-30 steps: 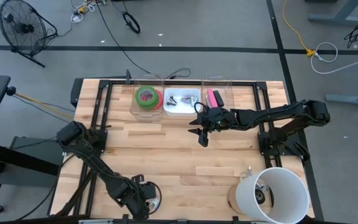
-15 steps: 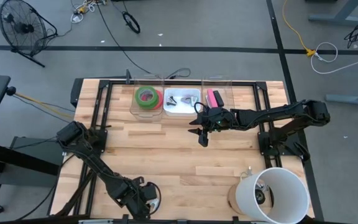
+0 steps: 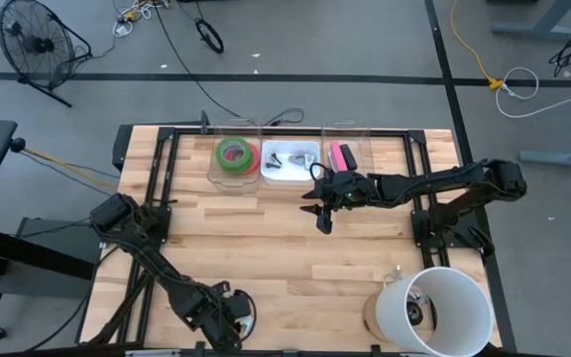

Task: Pick and place Stapler, Stapler remover, tape
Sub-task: Put the blue staple remover into the white bin

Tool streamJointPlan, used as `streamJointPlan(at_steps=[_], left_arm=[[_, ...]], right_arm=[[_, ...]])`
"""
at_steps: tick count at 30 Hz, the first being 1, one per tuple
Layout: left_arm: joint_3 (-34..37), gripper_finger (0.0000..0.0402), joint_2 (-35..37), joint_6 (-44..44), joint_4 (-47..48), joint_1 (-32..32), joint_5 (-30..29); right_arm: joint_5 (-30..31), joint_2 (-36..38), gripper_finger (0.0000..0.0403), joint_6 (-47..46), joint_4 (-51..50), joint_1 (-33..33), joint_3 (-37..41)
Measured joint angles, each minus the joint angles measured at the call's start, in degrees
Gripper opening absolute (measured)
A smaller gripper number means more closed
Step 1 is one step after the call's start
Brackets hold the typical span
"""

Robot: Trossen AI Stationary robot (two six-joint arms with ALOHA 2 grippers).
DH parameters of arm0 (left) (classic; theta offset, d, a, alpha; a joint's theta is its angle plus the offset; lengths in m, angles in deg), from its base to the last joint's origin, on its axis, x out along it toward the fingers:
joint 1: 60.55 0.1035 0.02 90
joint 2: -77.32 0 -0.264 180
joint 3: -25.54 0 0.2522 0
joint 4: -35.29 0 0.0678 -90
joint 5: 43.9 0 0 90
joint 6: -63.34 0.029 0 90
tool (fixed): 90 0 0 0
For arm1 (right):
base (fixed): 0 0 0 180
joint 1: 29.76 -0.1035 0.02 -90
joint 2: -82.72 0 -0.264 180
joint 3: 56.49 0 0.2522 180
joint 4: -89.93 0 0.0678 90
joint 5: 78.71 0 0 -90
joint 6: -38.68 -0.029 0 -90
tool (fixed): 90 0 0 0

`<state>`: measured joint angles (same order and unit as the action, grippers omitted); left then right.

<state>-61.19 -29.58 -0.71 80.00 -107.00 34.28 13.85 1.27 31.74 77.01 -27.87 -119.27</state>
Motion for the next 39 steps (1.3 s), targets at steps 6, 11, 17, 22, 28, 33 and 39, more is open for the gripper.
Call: streamJointPlan(at_steps=[6, 11, 17, 22, 28, 33, 39], left_arm=[[-0.01, 0.0138, -0.32, 0.04, -0.82, -0.02, -0.09], [-0.07, 0.0138, -4.34, -0.29, -1.91, 0.33, 2.82], [-0.05, 0.0138, -6.34, -1.59, -2.03, 1.61, 9.59], [-0.24, 0.0132, -6.91, 3.00, -1.49, 2.32, 8.25], [-0.22, 0.0044, -6.84, 7.61, -0.83, 3.40, 7.79], [-0.22, 0.0041, -6.86, 8.71, -0.95, 4.50, 3.97], [-0.74, 0.0042, -7.03, 16.82, -0.56, 7.41, 1.38]], right_arm=[[0.01, -0.01, 0.0164, 0.00, 0.00, -0.02, 0.00], [-0.01, -0.01, 0.0164, 0.00, -0.03, 0.00, 0.00], [-0.01, -0.01, 0.0164, -0.02, -0.01, -0.02, -0.02], [0.01, -0.01, 0.0164, -0.02, -0.02, -0.02, -0.02], [0.01, -0.01, 0.0164, -0.02, -0.02, 0.00, -0.02], [0.01, -0.01, 0.0164, -0.02, -0.02, 0.00, -0.02], [0.00, -0.01, 0.0164, -0.02, 0.01, -0.01, -0.02]])
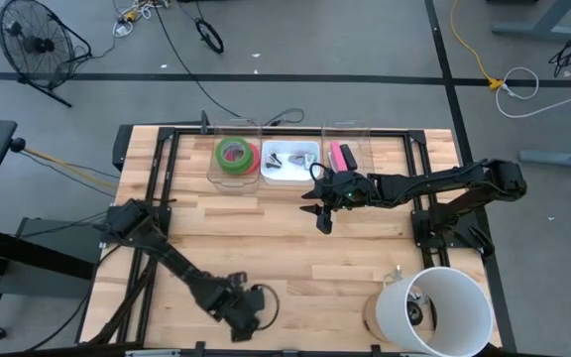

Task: Pick and place Stapler, Stapler remover, tape
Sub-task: Put the blue staple remover into the white bin

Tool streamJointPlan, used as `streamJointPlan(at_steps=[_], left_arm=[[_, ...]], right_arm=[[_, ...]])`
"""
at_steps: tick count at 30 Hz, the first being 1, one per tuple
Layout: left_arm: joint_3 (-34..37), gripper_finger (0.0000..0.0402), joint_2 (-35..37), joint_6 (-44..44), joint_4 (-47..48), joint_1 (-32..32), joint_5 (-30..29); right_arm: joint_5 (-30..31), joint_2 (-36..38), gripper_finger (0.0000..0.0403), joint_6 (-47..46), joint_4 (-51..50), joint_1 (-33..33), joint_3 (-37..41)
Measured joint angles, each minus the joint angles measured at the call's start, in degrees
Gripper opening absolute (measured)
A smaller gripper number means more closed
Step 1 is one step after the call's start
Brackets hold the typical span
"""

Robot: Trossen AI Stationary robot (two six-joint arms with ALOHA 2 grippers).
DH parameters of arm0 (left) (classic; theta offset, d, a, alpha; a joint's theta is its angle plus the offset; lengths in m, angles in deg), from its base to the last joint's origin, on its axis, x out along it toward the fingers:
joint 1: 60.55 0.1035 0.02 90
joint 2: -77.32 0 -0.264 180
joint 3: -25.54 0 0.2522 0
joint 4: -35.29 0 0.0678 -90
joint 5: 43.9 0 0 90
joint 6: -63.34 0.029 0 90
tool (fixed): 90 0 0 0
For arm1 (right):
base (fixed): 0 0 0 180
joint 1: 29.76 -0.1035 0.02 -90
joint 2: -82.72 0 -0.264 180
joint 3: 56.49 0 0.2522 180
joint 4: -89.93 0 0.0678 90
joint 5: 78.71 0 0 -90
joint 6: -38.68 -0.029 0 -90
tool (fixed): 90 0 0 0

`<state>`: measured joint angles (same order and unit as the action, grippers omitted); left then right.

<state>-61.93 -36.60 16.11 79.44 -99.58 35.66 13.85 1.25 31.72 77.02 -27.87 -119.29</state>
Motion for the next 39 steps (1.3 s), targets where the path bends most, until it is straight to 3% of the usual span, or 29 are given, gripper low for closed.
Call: streamJointPlan(at_steps=[10, 19, 23, 30, 39], left_arm=[[-7.09, 0.0042, -0.32, 13.61, 11.95, 7.76, -4.56], [-18.98, 0.0042, -0.08, 23.75, 28.61, 14.68, -22.17], [-22.26, 0.0042, -0.05, 24.32, 33.27, 18.34, -30.55], [-23.46, 0.0042, -0.03, 24.04, 36.85, 24.06, -40.28], [-23.46, 0.0042, -0.03, 24.35, 35.67, 25.92, -43.39]], right_arm=[[-0.06, 0.00, 0.0164, 0.00, -0.01, -0.01, 0.00], [-0.19, 0.00, 0.0164, 0.00, 0.00, 0.01, 0.00], [-0.67, 0.00, 0.0164, -0.04, 0.02, 0.01, 0.00], [-0.76, 0.00, 0.0164, -3.02, 1.55, -0.53, 0.00], [-0.70, 0.00, 0.0164, -5.85, 6.84, -1.15, 0.00]])
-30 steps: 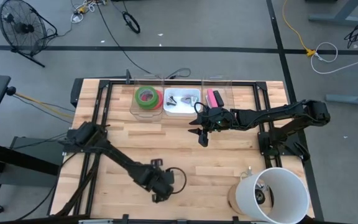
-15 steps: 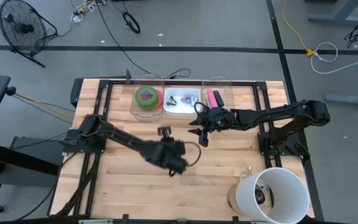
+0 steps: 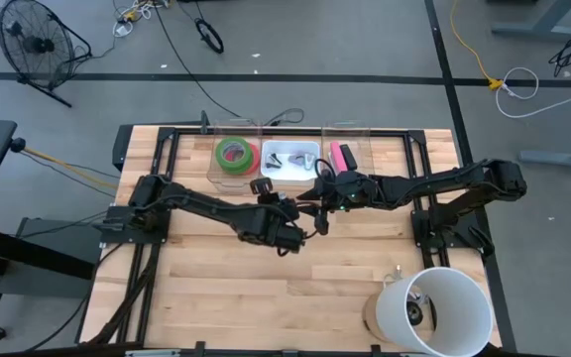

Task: Pick and place Stapler, Stapler remover, tape
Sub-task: Put the blue staple remover into the white bin

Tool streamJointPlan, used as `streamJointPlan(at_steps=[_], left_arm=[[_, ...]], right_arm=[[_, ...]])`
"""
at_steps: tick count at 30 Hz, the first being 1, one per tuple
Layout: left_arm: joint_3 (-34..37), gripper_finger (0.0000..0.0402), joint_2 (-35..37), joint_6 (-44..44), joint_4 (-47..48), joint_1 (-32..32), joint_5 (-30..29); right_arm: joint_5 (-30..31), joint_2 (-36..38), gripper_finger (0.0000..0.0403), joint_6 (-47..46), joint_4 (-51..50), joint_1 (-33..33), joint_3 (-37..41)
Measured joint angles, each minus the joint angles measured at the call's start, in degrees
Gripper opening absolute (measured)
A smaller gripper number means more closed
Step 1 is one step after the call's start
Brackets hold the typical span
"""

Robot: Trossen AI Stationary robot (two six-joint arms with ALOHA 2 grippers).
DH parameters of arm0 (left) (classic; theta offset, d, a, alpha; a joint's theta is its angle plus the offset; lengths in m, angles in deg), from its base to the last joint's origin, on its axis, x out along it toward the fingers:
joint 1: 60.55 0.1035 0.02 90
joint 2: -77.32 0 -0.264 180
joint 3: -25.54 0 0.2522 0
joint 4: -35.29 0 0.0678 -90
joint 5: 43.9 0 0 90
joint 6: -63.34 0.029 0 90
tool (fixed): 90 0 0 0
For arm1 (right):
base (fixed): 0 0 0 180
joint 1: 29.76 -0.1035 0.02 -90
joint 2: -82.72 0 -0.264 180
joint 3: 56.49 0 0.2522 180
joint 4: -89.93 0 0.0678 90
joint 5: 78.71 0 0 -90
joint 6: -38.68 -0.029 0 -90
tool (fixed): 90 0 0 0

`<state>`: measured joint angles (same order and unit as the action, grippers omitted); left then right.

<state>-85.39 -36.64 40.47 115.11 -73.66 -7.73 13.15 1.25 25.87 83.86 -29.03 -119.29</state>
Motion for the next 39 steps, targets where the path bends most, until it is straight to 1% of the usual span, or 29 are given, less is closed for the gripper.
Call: streamJointPlan(at_steps=[5, 8, 10, 15, 20, 24, 28, 30, 35, 39], left_arm=[[0.00, 0.0042, 0.00, 0.17, -1.11, -1.24, -1.44], [0.00, 0.0042, 0.00, 1.02, -2.70, -2.04, -2.61], [0.00, 0.0042, 0.00, 2.21, -3.96, -2.57, -3.43], [0.11, 0.0042, -0.02, 4.02, -4.21, -3.54, -4.38], [0.11, 0.0042, -0.02, 3.33, -3.75, -4.18, -4.92], [0.11, 0.0042, -0.04, 0.76, -2.22, -5.10, -6.55], [-0.07, 0.0042, 0.04, -3.46, 0.60, -6.03, -8.71], [-0.07, 0.0042, 0.10, -3.86, 0.76, -6.65, -8.81], [-0.07, 0.0042, 0.39, -4.26, 0.59, -7.43, -8.28], [-0.07, 0.0042, 0.39, -4.59, 0.93, -7.83, -10.01]], right_arm=[[0.03, 0.00, 0.0164, 1.22, 1.40, -0.01, 0.00], [-0.25, -0.67, 0.0164, 1.30, 5.20, -0.11, -0.02], [-1.66, -1.61, 0.0169, 1.33, 6.84, -0.13, -0.02], [-3.94, -4.57, 0.0199, 1.92, 10.84, -0.15, -0.04], [-4.12, -4.92, 0.0236, 2.79, 11.25, -0.18, -0.07], [-3.11, -4.68, 0.0253, 4.76, 12.91, -0.21, -0.07], [-1.40, -4.81, 0.0256, 4.86, 13.55, 0.12, -0.02], [-0.43, -4.81, 0.0256, 4.92, 12.87, 0.14, -0.02], [-1.53, -4.81, 0.0257, 4.67, 15.13, 0.76, 0.02], [-2.57, -4.81, 0.0256, 3.07, 12.29, 0.73, 0.02]])
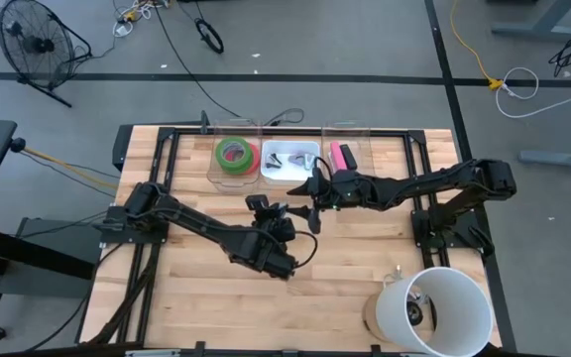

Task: Pick and place Stapler, Stapler remover, tape
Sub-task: Put the blue staple remover into the white bin

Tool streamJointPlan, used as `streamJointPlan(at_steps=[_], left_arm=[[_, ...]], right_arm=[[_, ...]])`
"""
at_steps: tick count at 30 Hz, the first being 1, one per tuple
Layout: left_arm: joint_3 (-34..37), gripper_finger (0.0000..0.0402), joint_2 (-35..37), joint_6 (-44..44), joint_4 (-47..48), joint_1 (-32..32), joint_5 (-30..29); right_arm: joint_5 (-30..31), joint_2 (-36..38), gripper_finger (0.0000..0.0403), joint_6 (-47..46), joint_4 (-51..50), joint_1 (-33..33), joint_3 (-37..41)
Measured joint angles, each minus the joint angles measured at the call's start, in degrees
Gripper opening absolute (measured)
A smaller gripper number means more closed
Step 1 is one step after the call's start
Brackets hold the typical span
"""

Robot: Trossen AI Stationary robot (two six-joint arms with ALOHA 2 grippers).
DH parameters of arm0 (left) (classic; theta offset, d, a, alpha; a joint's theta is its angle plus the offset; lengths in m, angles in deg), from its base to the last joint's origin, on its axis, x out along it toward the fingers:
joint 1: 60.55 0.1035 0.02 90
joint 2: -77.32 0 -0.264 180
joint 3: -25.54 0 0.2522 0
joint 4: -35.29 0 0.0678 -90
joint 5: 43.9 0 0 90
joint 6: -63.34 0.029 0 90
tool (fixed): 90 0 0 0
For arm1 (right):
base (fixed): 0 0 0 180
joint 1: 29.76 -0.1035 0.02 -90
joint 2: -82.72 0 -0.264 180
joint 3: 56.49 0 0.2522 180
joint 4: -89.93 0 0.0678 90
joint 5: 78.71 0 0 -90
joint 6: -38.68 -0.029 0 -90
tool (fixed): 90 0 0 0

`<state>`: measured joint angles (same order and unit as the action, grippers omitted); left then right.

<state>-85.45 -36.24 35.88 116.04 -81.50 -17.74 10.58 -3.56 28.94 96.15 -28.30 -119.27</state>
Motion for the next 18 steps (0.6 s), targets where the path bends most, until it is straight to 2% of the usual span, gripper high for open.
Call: streamJointPlan(at_steps=[13, 16, 18], left_arm=[[0.00, 0.0042, 0.00, -0.42, -0.19, 0.21, -1.02], [0.00, 0.0042, 0.00, -0.42, -0.36, 0.21, -0.93], [0.00, 0.0042, 0.00, -0.42, -0.36, 0.23, -0.93]], right_arm=[[-0.28, 0.02, 0.0251, 0.46, 0.61, -0.42, 0.00], [-0.29, 0.02, 0.0226, 1.12, 0.60, -0.44, 0.00], [-0.33, 0.02, 0.0193, 1.22, 0.49, -0.42, 0.00]])
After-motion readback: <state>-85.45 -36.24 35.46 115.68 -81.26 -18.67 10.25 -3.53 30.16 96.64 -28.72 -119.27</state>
